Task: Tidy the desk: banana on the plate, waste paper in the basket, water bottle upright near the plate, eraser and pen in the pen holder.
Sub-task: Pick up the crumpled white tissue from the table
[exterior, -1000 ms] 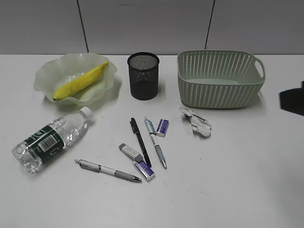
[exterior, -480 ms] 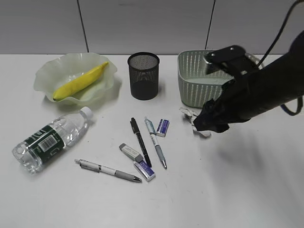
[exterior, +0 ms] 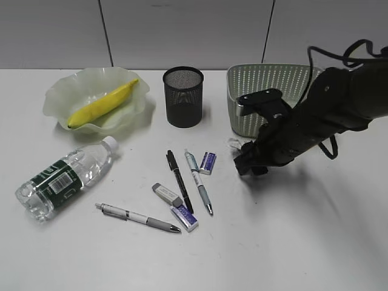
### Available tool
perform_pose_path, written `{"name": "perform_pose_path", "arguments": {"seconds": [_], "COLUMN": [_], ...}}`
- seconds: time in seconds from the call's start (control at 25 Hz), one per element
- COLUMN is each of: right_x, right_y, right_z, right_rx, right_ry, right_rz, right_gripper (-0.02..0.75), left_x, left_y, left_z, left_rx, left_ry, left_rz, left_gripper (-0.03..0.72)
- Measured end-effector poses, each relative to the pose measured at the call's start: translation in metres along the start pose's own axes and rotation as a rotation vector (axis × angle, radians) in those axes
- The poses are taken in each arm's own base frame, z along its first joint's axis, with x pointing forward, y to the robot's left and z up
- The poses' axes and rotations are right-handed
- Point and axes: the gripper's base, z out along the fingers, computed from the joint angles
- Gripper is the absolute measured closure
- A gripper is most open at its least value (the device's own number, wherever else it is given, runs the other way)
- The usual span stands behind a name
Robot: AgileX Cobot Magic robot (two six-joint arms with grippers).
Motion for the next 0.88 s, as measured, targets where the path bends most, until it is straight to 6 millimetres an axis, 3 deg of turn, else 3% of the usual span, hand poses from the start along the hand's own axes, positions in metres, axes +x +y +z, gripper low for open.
{"name": "perform_pose_path", "arguments": {"seconds": [0.12,0.28,0.36,0.6,0.88], "right_x": [0.000,0.002,0.004,0.008,-0.017], "right_y": [-0.001,-0.001,0.000,0.007,0.010], "right_z": [0.002,0.002,0.002,-0.011,-0.081], "right_rx": [0.006,0.005,-0.005,-0.069,0.000], "right_ry": [0.007,0.023,0.045,0.130,-0.022], "right_rz": [-0.024,-0.056,-0.066,-0.090,-0.140], "right_gripper": [0.399,0.635,0.713,0.725,0.724], "left_x": [0.000,0.000,0.000,0.000,0.000], "left_y": [0.000,0.000,0.000,0.000,0.000], "left_z": [0.000,0.000,0.000,0.000,0.000], "left_rx": [0.000,0.001,0.001,0.001,0.001], "left_ry": [0.000,0.000,0.000,0.000,0.000], "left_rz": [0.000,0.000,0.000,0.000,0.000], "left_gripper": [0.255,0.255,0.255,0.255,0.255]}}
